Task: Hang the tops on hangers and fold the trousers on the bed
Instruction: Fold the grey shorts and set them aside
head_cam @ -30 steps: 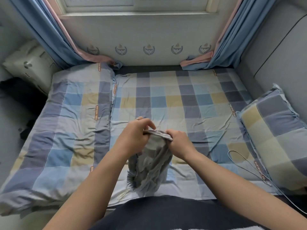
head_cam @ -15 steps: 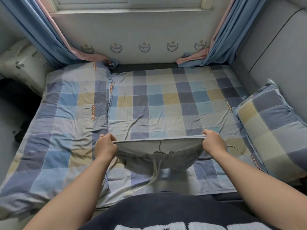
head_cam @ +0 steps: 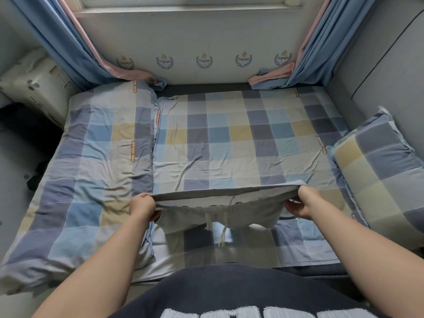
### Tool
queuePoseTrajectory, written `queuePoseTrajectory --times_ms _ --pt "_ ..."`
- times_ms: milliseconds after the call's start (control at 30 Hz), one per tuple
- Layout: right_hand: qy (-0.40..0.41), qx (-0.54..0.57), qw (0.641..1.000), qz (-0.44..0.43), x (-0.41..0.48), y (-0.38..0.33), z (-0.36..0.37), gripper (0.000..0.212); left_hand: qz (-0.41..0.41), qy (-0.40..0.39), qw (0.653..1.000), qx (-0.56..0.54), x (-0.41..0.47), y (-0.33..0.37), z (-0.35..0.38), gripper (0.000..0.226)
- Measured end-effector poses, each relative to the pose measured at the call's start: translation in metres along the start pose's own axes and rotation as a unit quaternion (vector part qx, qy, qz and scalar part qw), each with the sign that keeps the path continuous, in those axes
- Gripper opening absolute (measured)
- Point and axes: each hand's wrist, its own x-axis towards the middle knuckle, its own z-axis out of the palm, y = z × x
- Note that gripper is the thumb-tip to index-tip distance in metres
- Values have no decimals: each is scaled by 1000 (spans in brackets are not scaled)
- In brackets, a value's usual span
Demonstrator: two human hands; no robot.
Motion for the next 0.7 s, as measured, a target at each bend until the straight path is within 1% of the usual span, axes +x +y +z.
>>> queuePoseTrajectory --times_ms 67,133,200,233,300,333,400,467,533,600,633,667,700 --pt "-5 -3 1000 -18 -4 -6 5 24 -34 -9 998 -60 -1 7 1 42" --pt "-8 -37 998 -59 -11 -13 8 37 -69 -24 991 -116 -5 15 0 38" --pt "-9 -61 993 -98 -15 -21 9 53 -120 -74 973 -182 -10 25 -5 28" --pt "-21 -61 992 -108 -17 -25 9 57 -151 -105 960 -213 -15 31 -8 21" --pt "-72 -71 988 -116 -23 -33 8 53 -191 -162 933 -260 -19 42 -14 22" --pt "-103 -74 985 -114 -27 -36 7 47 -200 -178 922 -279 -18 48 -17 23" --pt "-167 -71 979 -94 -35 -41 6 35 -206 -211 904 -309 -18 56 -22 16" --pt "-216 -57 973 -61 -39 -44 3 27 -197 -248 889 -331 -22 61 -26 14" --pt "-259 -42 964 -42 -41 -47 0 20 -172 -281 870 -365 -25 63 -29 26" --pt "-299 -32 952 -49 -41 -47 -2 19 -135 -289 854 -411 -28 66 -27 34" --pt "-316 -35 946 -60 -40 -46 -3 22 -102 -277 862 -412 -29 66 -24 39" --pt "-326 -45 941 -76 -40 -45 -2 26 -49 -253 888 -382 -31 64 -20 45" --pt "-320 -61 940 -102 -41 -43 0 28 19 -211 925 -314 -33 61 -16 49"
